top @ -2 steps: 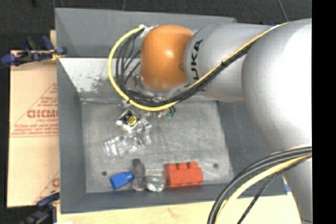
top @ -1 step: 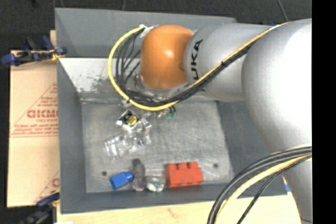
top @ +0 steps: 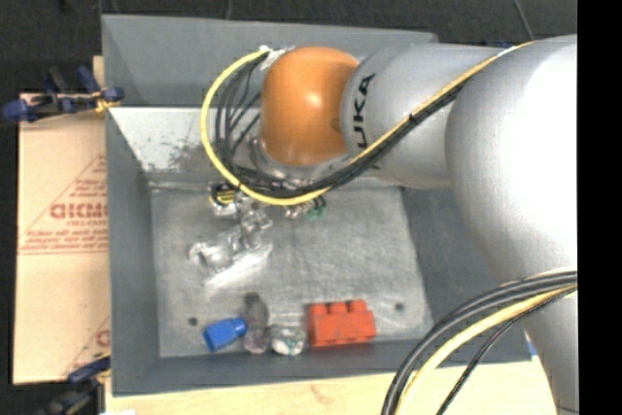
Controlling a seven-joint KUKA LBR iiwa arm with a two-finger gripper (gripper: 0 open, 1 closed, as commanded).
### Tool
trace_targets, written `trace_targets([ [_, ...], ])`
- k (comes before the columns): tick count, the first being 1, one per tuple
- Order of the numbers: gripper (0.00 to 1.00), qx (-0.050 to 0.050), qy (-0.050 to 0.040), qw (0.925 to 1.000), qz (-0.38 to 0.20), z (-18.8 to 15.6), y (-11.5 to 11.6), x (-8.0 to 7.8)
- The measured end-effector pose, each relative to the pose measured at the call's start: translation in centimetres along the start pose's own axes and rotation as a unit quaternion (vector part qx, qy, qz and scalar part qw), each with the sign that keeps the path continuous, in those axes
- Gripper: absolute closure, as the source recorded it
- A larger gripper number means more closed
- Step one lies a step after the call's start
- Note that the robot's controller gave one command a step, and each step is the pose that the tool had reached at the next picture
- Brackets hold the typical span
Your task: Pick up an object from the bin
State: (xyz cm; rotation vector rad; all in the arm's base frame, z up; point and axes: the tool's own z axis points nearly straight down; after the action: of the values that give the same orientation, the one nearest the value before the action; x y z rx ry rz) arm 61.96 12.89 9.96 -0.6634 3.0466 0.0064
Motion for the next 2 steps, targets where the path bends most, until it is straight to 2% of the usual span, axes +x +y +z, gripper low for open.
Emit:
trace_targets([
  [1,1.00,0.003,0.0048,0.9913,-0.132,1.0,5.5,-6.2],
  [2,1.00,0.000,0.0101,0.9993,-0.036,-5.9,3.8,1.9],
])
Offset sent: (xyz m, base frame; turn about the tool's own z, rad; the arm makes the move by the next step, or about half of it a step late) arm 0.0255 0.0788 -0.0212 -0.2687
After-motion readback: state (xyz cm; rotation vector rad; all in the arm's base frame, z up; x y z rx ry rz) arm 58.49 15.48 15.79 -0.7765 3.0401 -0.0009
